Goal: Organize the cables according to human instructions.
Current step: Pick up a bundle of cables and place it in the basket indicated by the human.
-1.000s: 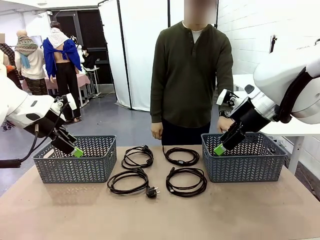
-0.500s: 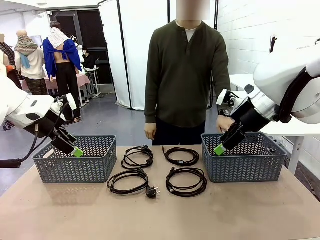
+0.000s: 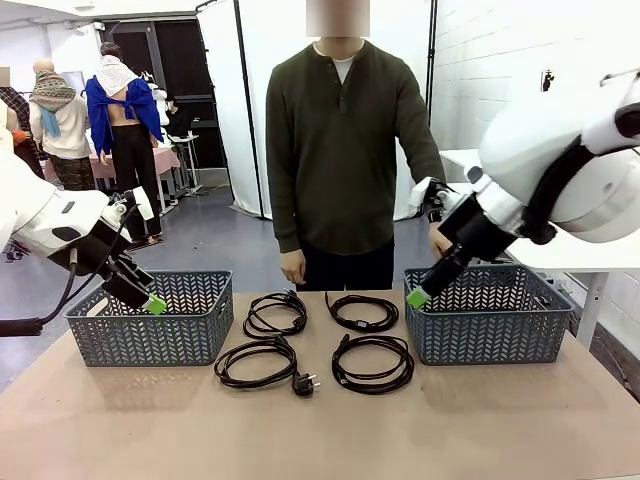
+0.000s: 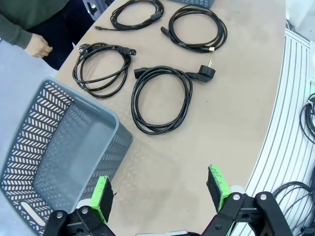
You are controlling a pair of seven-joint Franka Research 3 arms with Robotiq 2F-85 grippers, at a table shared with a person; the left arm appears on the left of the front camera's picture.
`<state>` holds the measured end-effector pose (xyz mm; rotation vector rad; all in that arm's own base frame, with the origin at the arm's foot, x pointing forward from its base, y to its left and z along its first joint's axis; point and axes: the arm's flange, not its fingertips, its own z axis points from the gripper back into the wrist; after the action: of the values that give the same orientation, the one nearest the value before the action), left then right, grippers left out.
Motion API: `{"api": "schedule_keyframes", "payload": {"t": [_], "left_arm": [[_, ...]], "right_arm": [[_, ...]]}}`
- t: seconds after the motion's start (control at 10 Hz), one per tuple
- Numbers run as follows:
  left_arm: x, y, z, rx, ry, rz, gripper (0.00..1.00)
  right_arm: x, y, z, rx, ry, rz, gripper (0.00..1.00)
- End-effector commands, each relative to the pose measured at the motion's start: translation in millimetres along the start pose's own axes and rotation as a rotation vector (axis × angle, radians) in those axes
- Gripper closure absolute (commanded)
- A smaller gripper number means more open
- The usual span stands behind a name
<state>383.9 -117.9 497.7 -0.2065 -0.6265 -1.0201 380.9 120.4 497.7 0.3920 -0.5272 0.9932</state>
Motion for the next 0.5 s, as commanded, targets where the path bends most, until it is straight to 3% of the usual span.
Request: {"api": "schedule_keyframes", "payload": {"t": [0.0, 0.4], "left_arm": [[-3, 3, -1, -0.018, -0.010, -0.009, 0.00], [-3, 3, -1, -0.018, -0.010, -0.009, 0.00]], "right_arm": [[29, 5, -14, -0.006, 0.025, -0.158, 0.00], [77, 14, -52, -0.036, 0.097, -0.388, 0.00]]}}
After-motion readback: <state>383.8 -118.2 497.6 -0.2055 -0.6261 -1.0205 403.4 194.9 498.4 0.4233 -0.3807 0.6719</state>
